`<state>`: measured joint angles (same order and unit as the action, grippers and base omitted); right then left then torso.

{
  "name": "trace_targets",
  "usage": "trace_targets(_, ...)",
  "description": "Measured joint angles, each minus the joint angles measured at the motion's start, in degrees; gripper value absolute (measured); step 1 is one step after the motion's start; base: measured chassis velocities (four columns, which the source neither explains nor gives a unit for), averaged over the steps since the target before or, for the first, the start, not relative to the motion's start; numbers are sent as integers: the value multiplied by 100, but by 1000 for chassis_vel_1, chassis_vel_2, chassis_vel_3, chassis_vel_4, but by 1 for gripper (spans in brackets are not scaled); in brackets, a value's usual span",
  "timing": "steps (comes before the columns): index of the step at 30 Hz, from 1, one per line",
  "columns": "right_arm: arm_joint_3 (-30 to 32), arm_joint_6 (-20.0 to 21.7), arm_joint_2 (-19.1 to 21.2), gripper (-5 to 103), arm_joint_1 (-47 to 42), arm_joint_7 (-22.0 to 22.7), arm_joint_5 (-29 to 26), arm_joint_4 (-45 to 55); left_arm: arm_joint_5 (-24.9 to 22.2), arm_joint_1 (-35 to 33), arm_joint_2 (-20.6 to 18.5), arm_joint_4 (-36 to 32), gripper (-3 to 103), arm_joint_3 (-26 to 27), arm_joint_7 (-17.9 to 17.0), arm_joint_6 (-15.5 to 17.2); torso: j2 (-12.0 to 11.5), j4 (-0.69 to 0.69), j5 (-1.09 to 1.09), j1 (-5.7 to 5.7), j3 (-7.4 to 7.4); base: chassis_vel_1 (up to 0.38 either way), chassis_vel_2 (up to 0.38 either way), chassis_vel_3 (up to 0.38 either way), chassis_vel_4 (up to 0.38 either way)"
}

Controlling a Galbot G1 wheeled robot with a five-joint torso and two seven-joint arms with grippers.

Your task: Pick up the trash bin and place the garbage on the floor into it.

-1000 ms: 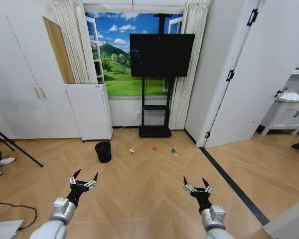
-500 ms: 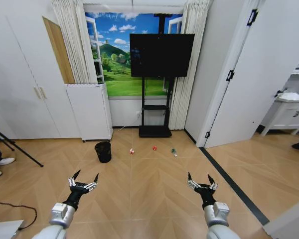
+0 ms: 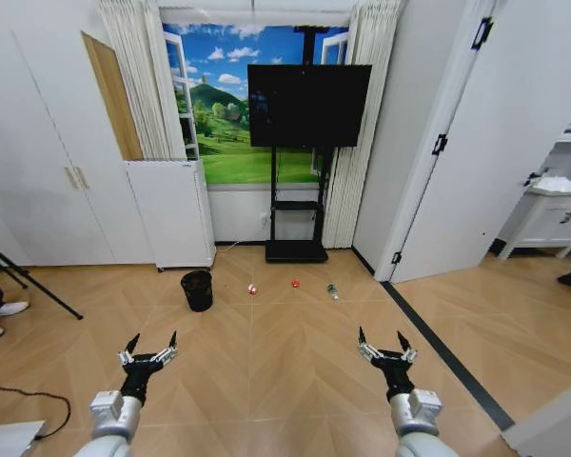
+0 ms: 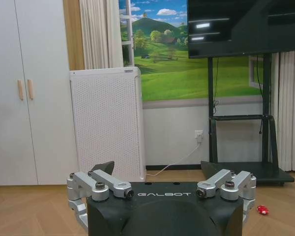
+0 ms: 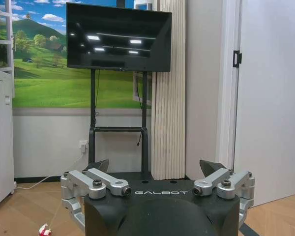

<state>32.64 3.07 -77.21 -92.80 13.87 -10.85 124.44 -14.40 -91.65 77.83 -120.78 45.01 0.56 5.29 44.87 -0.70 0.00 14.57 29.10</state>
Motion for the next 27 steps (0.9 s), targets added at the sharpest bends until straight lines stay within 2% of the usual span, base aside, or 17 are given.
trace_targets(12, -28, 154, 35, 100, 28, -23, -31, 27, 36, -123, 108, -69, 99, -26, 16, -74, 0, 0, 0, 0, 0, 0, 0, 0, 0)
trace_targets(27, 23, 329, 52, 100, 82, 16, -96, 29, 137, -211, 153, -133, 99, -60, 54, 12, 0, 0, 0, 0, 0, 0, 0, 0, 0)
